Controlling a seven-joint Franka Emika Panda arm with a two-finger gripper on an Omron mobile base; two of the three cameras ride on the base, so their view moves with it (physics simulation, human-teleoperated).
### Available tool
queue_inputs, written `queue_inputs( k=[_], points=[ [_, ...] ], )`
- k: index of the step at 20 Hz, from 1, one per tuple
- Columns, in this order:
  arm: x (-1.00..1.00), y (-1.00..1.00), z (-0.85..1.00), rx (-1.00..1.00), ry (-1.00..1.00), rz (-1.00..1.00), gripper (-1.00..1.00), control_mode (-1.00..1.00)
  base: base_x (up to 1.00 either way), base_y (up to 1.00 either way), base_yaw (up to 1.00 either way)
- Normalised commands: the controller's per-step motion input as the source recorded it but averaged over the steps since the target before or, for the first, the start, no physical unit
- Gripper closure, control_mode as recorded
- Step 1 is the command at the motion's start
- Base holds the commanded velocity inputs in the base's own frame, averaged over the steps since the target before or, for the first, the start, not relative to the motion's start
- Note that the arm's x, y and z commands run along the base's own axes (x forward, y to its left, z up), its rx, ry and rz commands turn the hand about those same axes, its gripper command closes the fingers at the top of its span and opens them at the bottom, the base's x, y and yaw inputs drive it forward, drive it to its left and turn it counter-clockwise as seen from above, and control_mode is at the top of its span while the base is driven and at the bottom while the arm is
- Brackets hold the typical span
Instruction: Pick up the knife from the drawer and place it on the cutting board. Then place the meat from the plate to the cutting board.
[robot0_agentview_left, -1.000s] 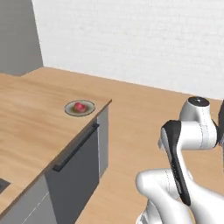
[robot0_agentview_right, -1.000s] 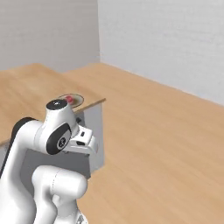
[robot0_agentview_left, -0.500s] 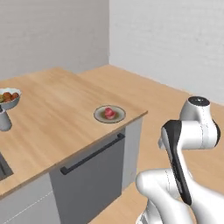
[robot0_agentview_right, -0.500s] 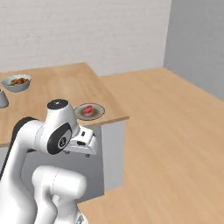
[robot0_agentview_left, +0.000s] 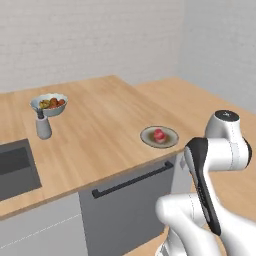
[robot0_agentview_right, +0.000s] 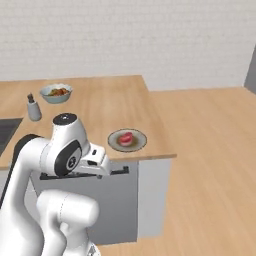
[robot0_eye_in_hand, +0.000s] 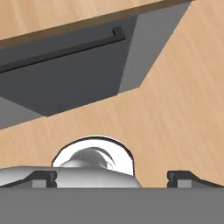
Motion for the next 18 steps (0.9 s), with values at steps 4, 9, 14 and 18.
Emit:
queue_inputs(
  k=[4, 9, 14, 18],
  points=[
    [0.0, 0.0, 0.0, 0.0, 0.0, 0.0, -1.0, 1.0, 0.83, -0.23, 0.23],
    [0.0, 0.0, 0.0, 0.0, 0.0, 0.0, -1.0, 1.0, 0.28, -0.44, 0.14],
    [0.0, 0.0, 0.0, 0.0, 0.0, 0.0, -1.0, 1.0, 0.31, -0.21, 0.05],
    [0.0, 0.0, 0.0, 0.0, 0.0, 0.0, -1.0, 1.0, 0.66, -0.15, 0.07]
  ],
)
